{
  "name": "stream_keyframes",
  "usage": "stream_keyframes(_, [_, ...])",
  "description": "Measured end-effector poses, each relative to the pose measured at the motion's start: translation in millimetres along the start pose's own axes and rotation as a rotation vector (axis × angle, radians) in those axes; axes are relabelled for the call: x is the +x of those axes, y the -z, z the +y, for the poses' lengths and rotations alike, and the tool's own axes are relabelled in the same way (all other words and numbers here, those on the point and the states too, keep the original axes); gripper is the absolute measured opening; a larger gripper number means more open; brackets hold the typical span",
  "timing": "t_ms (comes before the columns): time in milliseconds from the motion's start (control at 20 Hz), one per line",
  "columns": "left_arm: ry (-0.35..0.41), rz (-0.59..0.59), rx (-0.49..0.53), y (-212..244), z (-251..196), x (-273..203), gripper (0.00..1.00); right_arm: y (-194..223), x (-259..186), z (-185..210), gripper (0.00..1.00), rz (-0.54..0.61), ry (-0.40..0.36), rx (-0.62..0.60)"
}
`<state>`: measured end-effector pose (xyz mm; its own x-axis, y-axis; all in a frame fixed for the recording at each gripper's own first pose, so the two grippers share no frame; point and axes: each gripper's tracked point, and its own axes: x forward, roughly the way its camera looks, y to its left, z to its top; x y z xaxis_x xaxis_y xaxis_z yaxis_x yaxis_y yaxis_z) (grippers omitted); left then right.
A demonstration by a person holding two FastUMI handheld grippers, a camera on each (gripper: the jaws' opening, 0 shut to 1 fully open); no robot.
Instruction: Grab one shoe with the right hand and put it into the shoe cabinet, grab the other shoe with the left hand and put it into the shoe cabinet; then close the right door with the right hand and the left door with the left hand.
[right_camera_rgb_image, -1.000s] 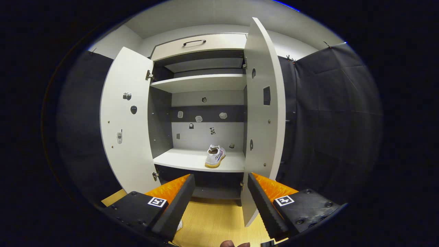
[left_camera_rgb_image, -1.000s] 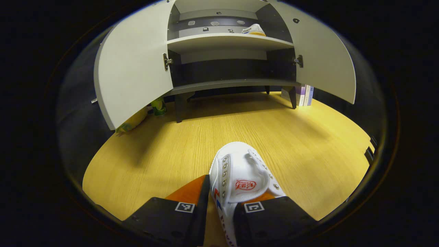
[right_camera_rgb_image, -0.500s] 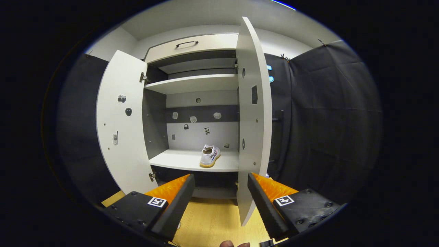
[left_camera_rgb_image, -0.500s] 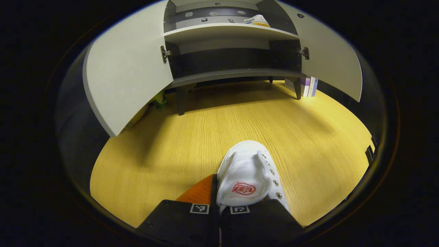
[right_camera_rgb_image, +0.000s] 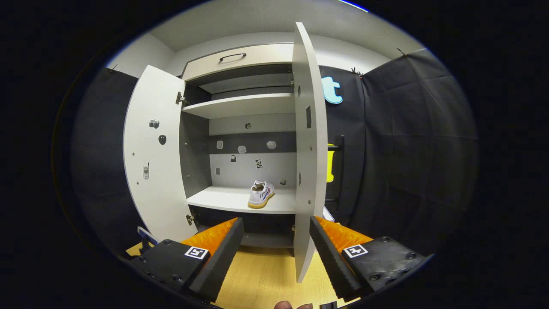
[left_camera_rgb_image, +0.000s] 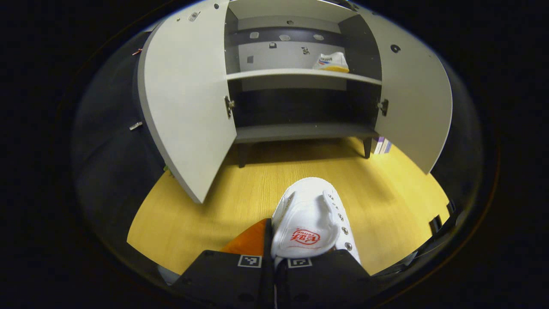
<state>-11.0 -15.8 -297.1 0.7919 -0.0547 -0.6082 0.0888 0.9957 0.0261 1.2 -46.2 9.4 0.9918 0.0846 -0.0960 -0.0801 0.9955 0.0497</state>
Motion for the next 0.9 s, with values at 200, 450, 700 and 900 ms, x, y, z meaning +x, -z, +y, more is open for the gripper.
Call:
stream_keyframes(200, [-0.02,-0.048,-0.077,-76,-1,-24,0.07,4,-1,-18,0.98,-0.003,0.001,0.001])
stream_keyframes(450, [-0.018,-0.122,-0.123,-183,-13,-21,0.07,13,-1,-42,0.98,0.011,0.013,0.017])
stream_keyframes(700, [-0.055,-0.171,-0.14,-280,-16,16,0.08,20,-3,-72,0.98,0.028,0.04,0.039])
stream_keyframes(900, [-0.066,-0.215,-0.146,-351,-17,54,0.07,26,-6,-104,0.98,0.036,0.087,0.05])
